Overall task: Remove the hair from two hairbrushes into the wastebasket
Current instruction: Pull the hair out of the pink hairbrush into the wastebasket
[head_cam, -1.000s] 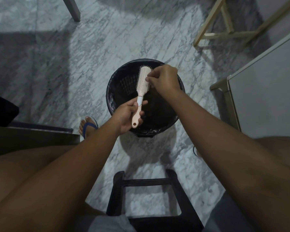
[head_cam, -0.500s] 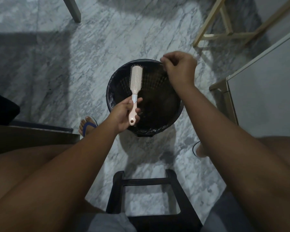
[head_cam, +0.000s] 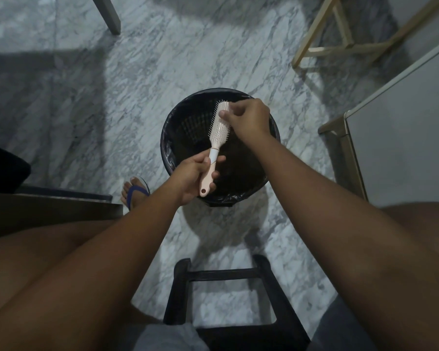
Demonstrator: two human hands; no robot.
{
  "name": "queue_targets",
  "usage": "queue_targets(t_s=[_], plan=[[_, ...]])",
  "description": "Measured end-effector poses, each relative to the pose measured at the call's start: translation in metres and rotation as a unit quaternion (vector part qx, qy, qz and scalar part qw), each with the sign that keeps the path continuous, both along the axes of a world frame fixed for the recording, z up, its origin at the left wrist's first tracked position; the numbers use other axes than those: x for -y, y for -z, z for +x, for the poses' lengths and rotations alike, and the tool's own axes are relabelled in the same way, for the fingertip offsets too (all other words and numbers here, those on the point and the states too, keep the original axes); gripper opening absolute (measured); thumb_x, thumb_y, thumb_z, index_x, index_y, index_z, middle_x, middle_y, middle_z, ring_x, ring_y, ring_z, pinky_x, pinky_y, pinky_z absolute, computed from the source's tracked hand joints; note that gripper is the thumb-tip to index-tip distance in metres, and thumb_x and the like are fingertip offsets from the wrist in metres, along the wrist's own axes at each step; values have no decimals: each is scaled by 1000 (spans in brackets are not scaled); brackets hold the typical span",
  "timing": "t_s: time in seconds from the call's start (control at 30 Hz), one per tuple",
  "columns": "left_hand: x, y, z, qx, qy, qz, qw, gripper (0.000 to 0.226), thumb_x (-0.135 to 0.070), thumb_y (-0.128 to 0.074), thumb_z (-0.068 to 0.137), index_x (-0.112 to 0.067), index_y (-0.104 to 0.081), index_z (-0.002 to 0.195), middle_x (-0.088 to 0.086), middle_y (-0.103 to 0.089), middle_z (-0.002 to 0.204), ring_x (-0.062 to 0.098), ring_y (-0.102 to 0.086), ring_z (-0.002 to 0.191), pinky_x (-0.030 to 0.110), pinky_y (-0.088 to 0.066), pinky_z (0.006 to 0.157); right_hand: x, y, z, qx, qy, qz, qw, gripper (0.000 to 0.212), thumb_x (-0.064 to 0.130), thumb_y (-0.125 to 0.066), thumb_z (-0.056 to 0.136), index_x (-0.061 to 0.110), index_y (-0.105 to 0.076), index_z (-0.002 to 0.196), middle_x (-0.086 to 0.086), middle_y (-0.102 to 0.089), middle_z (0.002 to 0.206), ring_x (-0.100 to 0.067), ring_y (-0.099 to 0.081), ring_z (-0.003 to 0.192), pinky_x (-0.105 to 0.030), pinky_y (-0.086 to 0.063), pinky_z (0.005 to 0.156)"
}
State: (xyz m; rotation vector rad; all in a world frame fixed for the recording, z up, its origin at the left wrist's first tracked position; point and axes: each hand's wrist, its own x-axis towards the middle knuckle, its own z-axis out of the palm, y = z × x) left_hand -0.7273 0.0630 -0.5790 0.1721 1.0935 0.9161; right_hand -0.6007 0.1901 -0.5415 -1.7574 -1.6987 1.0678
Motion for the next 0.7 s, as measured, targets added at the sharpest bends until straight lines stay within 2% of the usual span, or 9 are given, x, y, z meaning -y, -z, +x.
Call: queue_targets(t_s=[0.1,0.2,0.27,0.4,0.53,0.7], plan=[[2,2,2,-18,-5,-5,1000,38,-8,-36,104,-12,-51,139,5,-66,117,13,-50,64,25,-43,49,-3,0,1,72,-37,7,997,17,24,-78,82,11,-78,94,-5,-77,94,-12,-69,86,-19,-49,79],[2,4,2,-3,-32,-17,999,37,-9,-34,105,-10,-51,137,6,-64,116,13,-49,63,25,-41,48,-3,-6,-1,80,-54,30,995,11,22,-75,85,13,-78,91,-4,-76,90,-12,-68,81,-22,-52,78],[1,5,0,7,-51,-23,998,35,-11,-34,105,-9,-52,135,6,-64,117,12,-49,63,25,-41,47,-7,-13,-2,46,-43,61,996,11,21,-73,86,12,-77,89,-3,-76,87,-12,-69,80,-25,-55,80],[-1,0,-2,17,-57,-17,998,35,-11,-34,105,-11,-52,135,4,-65,120,12,-50,64,25,-42,48,-13,-27,8,-48,34,157,986,12,21,-72,87,10,-77,85,4,-72,74,-6,-66,69,-17,-53,70],[-5,-6,-1,-5,-56,-19,998,35,-10,-34,105,-11,-53,135,4,-66,119,11,-50,64,24,-42,47,-10,-21,24,-94,80,213,969,13,20,-69,89,9,-75,86,3,-71,74,-9,-68,69,-29,-58,69],[-1,-3,-2,-72,9,-17,997,35,-9,-37,104,-13,-56,133,4,-68,117,13,-50,63,25,-42,48,-4,-23,25,-122,100,261,952,13,19,-69,88,6,-74,87,-2,-73,80,-15,-69,73,-32,-58,70]])
